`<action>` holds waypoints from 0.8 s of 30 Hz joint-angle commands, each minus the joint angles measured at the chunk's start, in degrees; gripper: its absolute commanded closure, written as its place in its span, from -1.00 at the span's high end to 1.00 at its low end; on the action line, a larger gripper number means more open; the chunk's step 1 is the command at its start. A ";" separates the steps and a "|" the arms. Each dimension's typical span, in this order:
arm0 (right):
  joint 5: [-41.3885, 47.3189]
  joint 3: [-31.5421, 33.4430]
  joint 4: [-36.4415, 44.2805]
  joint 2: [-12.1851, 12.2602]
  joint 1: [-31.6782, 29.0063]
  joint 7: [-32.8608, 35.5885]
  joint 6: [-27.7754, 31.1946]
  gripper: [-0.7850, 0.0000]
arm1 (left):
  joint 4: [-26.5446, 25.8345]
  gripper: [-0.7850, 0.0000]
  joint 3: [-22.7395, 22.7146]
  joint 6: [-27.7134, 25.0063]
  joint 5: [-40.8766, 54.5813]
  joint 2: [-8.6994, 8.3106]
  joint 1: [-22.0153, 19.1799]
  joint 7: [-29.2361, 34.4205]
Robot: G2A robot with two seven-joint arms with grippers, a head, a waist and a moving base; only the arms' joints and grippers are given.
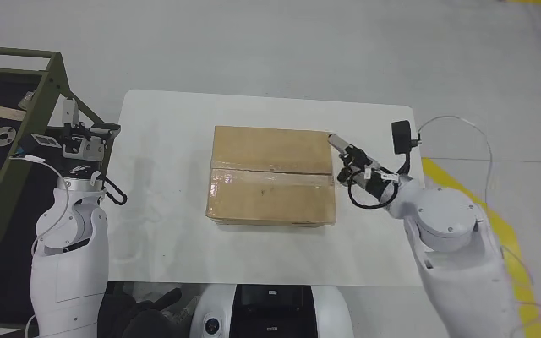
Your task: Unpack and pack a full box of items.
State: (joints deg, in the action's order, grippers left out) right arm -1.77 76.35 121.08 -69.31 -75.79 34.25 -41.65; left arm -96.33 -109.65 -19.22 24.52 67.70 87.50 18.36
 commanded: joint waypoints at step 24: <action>12.30 -31.73 -21.28 -7.45 27.76 -0.45 14.01 1.00 | 0.00 1.00 0.00 0.00 0.00 0.00 0.00 0.00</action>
State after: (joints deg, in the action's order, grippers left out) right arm 9.66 45.83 101.05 -76.25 -49.13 34.06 -28.33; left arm -96.33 -109.65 -19.22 24.52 67.70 87.50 18.36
